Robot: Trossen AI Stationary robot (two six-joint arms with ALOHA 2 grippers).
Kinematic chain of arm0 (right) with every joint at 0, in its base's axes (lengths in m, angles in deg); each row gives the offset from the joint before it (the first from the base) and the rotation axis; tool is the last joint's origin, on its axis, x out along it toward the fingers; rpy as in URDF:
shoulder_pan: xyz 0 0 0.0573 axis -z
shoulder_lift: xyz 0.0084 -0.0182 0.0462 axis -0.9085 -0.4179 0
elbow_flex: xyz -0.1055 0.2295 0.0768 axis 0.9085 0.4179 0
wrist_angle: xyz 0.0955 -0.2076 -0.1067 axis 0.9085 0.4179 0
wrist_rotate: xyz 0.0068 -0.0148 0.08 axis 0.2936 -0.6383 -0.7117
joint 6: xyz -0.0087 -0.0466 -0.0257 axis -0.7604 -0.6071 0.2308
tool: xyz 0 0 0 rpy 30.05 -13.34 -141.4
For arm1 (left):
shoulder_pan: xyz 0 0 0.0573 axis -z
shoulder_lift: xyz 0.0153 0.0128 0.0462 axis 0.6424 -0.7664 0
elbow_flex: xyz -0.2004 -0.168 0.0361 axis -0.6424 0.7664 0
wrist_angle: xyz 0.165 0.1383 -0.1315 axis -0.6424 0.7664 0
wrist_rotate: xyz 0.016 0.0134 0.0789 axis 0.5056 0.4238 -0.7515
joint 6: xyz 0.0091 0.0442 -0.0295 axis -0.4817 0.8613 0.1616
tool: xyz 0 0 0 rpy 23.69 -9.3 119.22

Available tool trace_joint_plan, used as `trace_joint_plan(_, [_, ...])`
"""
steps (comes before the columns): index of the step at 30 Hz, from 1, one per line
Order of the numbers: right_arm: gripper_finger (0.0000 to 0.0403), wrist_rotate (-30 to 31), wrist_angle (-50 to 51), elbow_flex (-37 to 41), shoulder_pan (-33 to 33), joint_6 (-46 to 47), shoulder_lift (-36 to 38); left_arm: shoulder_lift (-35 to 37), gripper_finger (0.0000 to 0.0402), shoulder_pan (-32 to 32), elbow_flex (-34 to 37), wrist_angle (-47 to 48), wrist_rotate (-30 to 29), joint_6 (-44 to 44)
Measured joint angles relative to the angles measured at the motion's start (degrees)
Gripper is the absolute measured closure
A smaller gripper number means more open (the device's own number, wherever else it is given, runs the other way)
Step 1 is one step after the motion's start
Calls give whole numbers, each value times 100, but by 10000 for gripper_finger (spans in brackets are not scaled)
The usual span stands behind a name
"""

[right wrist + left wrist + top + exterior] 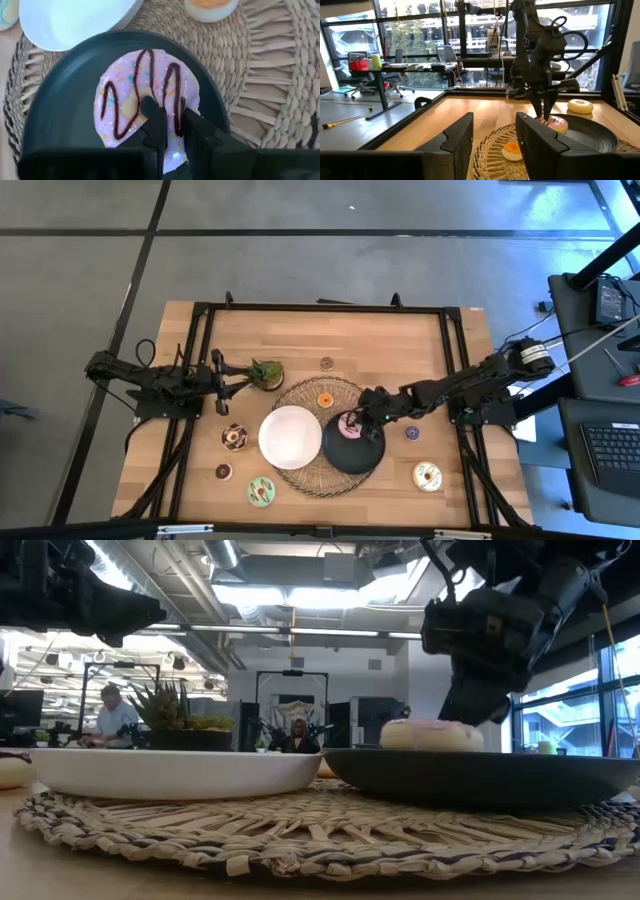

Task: Pick & Place donuts
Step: Put the large purple donut on the black plate

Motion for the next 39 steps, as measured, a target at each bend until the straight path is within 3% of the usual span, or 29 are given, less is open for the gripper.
trace_joint_plan(12, [343, -162, -518, -27, -309, -74, -164, -1, 258, 1, -1, 9, 3, 0])
trace_joint_plan(39, [343, -309, -334, -977, -461, -708, -1306, -2, 258, 0, 0, 149, -139, 2])
